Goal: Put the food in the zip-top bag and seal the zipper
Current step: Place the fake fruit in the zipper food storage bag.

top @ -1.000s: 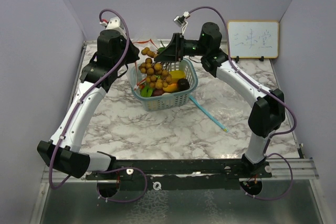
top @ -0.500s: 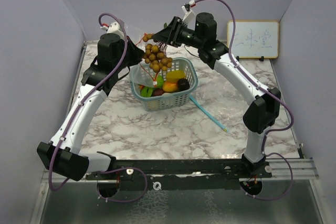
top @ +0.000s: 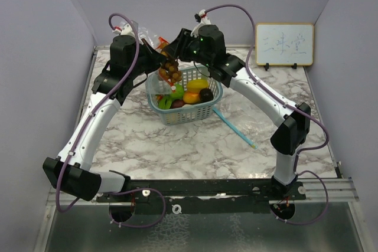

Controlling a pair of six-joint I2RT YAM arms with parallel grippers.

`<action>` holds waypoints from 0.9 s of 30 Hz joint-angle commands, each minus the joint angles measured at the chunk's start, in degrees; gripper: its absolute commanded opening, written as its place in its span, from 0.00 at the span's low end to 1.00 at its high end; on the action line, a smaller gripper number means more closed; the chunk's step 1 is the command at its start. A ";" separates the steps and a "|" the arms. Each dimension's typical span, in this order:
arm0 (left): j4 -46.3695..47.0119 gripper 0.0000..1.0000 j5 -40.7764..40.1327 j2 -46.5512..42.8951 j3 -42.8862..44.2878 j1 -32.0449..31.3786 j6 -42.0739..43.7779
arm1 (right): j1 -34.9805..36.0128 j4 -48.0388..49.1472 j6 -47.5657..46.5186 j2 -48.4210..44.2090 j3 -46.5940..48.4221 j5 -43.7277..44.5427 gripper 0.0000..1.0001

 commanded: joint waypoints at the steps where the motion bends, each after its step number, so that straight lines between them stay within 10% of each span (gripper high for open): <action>1: 1.61 0.00 2.38 2.28 4.72 -0.19 -3.87 | 2.47 -0.12 -2.84 -2.43 -2.74 9.18 0.02; 27: 6.37 0.00 7.21 -0.16 -8.11 -0.34 -8.64 | -4.72 4.67 14.01 3.60 11.56 10.00 0.02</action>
